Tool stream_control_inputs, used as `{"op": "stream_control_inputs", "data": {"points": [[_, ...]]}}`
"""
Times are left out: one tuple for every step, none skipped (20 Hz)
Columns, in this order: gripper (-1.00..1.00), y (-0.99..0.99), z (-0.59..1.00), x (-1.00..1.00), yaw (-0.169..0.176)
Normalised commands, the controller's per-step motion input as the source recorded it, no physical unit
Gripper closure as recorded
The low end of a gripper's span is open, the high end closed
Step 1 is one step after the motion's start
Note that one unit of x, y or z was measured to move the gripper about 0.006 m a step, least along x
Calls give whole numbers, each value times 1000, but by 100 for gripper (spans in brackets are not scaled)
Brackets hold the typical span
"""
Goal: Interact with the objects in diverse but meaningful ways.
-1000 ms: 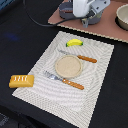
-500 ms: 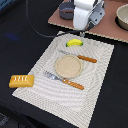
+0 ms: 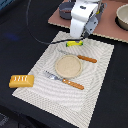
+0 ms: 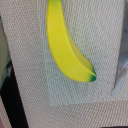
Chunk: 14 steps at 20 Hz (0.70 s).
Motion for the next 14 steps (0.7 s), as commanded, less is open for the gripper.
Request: {"op": "stream_control_inputs", "data": {"points": [[-100, 20, -354, -411, 68], [-100, 11, -354, -409, 71], [-100, 11, -349, -394, 69], [-100, 0, -374, -423, 63], [-100, 0, -369, -403, 60], [-100, 0, -369, -411, 57], [-100, 0, -371, -429, 58], [-100, 40, -354, -429, 69], [-100, 51, -326, -429, 76], [-100, 51, -311, -429, 77], [-100, 66, -289, -423, 81], [-100, 57, -260, -417, 79], [-100, 51, -257, -400, 80], [-100, 49, -254, -406, 78]]}}
